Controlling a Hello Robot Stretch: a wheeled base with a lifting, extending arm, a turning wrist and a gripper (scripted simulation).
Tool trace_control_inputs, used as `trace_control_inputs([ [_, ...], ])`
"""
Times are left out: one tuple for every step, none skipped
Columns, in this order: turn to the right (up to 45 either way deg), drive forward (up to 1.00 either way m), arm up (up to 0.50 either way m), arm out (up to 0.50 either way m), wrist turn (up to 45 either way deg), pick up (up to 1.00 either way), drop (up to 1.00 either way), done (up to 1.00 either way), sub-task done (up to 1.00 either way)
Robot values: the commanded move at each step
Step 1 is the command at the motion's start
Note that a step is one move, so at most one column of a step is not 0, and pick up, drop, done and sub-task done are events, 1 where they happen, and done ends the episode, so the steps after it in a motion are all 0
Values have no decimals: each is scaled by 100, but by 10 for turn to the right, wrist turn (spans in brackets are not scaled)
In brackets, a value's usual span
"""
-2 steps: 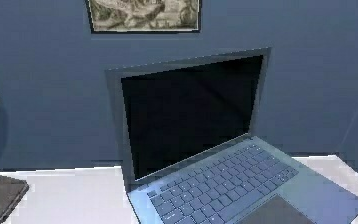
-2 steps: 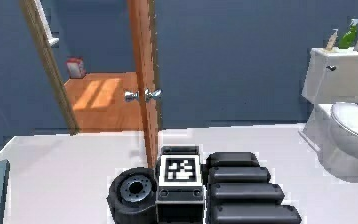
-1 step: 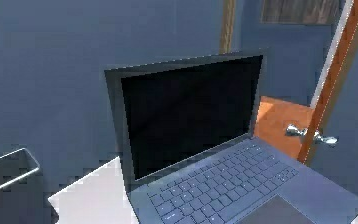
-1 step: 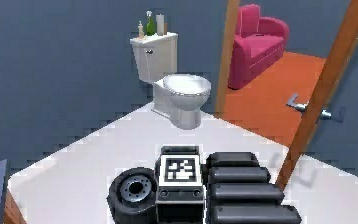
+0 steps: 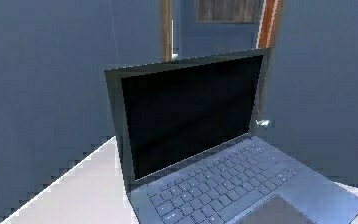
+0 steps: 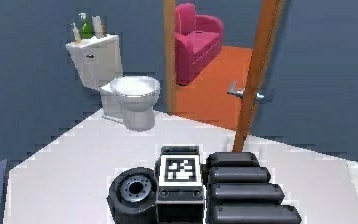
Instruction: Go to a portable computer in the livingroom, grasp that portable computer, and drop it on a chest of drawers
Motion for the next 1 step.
trace_control_inputs([
  [0,95,0,0,0,0,0,0,0],
])
